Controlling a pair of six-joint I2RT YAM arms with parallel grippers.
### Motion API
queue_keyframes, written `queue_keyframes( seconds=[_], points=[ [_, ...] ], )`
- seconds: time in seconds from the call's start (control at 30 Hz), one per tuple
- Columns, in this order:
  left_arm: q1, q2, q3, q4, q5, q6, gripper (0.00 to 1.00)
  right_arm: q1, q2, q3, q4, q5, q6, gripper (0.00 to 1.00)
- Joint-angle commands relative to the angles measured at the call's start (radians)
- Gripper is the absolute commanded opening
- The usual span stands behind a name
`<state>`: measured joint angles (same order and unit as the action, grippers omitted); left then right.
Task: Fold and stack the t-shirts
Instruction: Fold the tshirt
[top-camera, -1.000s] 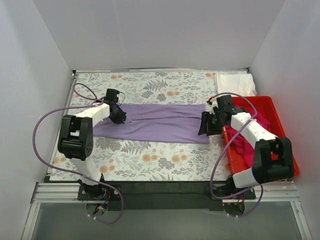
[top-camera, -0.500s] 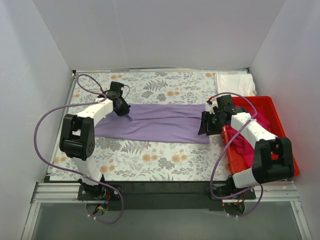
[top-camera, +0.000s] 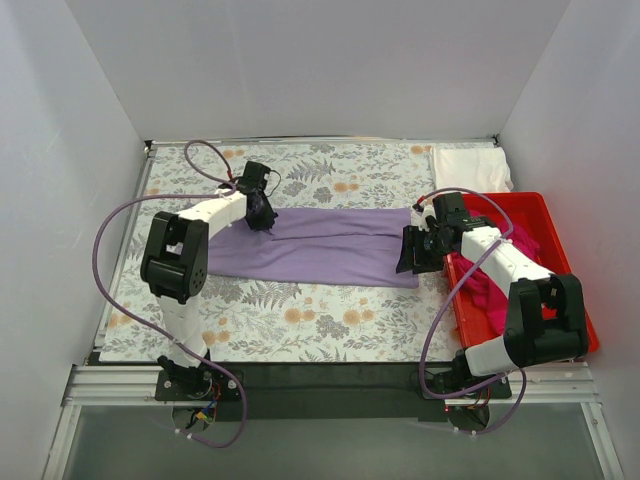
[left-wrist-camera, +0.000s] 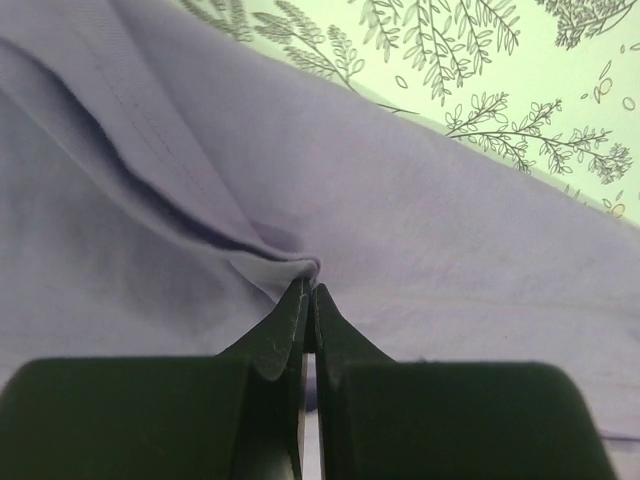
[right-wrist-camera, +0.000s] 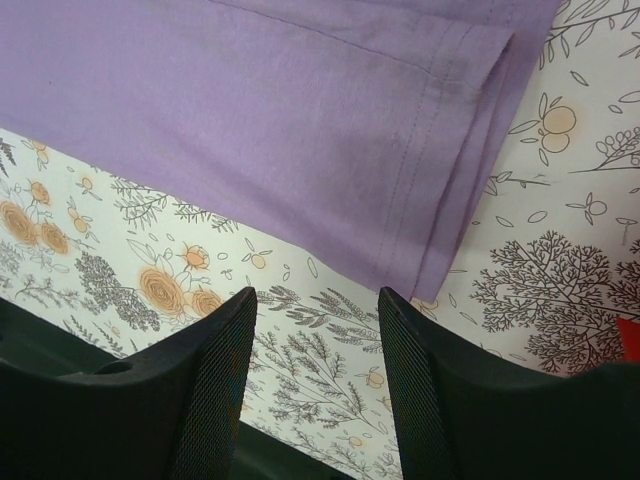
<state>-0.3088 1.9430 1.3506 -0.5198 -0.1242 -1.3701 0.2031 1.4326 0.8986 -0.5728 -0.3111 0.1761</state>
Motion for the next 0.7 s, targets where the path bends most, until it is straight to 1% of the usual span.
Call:
queue_keyframes(
  seconds=[0.0, 0.13, 0.23, 0.3, 0.4, 0.5, 0.53, 0.63, 0.67],
  points=[
    [-0.029, 0.022, 0.061, -0.022, -0.034, 0.068, 0.03, -0.002, -0.001, -0.009, 0.019, -0.020, -0.015, 0.50],
    [-0.047, 0.034, 0.096, -0.023, -0.054, 0.089, 0.04, -0.002, 0.002, -0.013, 0.022, -0.025, -0.018, 0.50],
    [-0.058, 0.042, 0.108, -0.023, -0.052, 0.100, 0.09, -0.002, 0.003, -0.020, 0.024, -0.026, -0.020, 0.50],
    [-0.062, 0.040, 0.113, -0.022, -0.051, 0.100, 0.16, -0.002, 0.006, -0.021, 0.027, -0.029, -0.020, 0.50],
    [-0.061, 0.022, 0.113, -0.017, -0.067, 0.082, 0.30, -0.004, 0.006, -0.021, 0.027, -0.037, -0.021, 0.50],
    [-0.050, -0.016, 0.110, 0.000, -0.092, 0.059, 0.37, -0.004, 0.003, -0.021, 0.027, -0.039, -0.026, 0.50],
    [-0.043, -0.027, 0.111, 0.012, -0.097, 0.051, 0.41, -0.002, 0.002, -0.021, 0.027, -0.040, -0.026, 0.49],
    [0.000, -0.039, 0.130, 0.020, -0.104, 0.025, 0.47, -0.004, -0.001, -0.027, 0.028, -0.043, -0.027, 0.49],
    [0.013, -0.035, 0.140, 0.018, -0.106, 0.026, 0.48, -0.002, -0.004, -0.029, 0.028, -0.043, -0.027, 0.50]
  ],
)
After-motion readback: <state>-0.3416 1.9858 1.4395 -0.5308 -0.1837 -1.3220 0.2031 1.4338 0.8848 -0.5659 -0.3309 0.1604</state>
